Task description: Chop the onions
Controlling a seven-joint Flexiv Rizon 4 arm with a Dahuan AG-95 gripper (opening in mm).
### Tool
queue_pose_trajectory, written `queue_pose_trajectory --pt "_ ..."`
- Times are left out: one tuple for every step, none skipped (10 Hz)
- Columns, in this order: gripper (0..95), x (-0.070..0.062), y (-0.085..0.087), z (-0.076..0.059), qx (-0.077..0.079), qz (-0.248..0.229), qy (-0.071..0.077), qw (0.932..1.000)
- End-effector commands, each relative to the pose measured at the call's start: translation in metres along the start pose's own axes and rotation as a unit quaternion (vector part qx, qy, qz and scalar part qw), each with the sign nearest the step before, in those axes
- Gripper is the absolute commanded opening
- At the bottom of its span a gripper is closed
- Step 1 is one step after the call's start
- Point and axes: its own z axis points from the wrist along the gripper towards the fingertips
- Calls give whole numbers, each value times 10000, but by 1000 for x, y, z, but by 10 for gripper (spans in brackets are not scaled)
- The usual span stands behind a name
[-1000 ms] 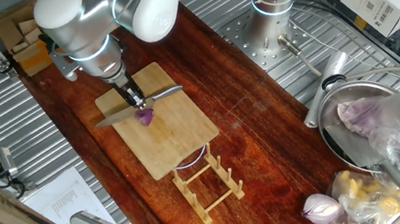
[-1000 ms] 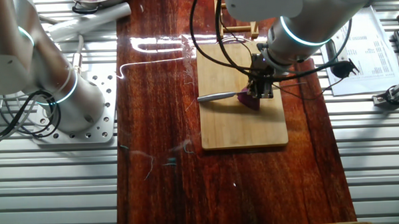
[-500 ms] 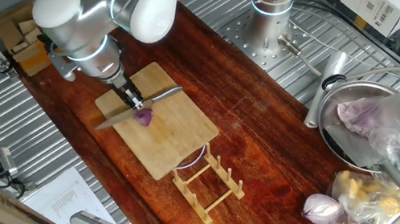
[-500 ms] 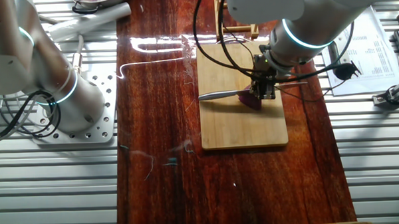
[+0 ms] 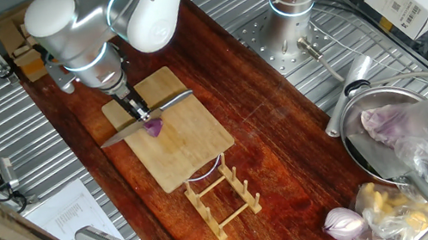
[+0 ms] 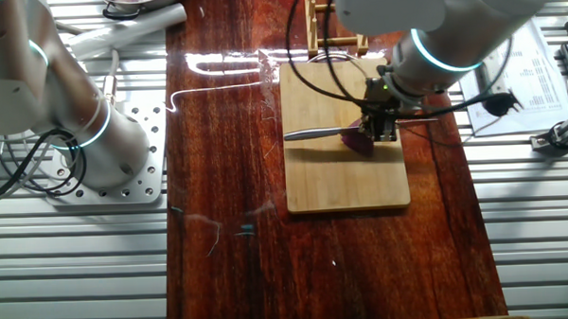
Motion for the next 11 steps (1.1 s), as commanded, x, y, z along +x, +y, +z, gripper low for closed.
queue_pose_trajectory --pt "0 2 0 -1 -11 -42 13 10000" --pt "0 2 0 -1 -15 -52 9 10000" --pt "0 2 0 -1 -25 -48 24 10000" --pt "0 2 0 -1 -31 -54 27 10000" --pt "0 2 1 -1 -32 -57 23 10000" --pt "0 2 1 -1 -35 -63 25 10000" --pt "0 2 1 -1 -34 -66 25 10000" --pt "0 3 1 -2 -36 -70 33 10000" --pt "0 3 1 -2 -39 -71 31 10000" --pt "0 3 1 -2 -39 -70 28 10000" --pt "0 3 1 -2 -39 -68 27 10000"
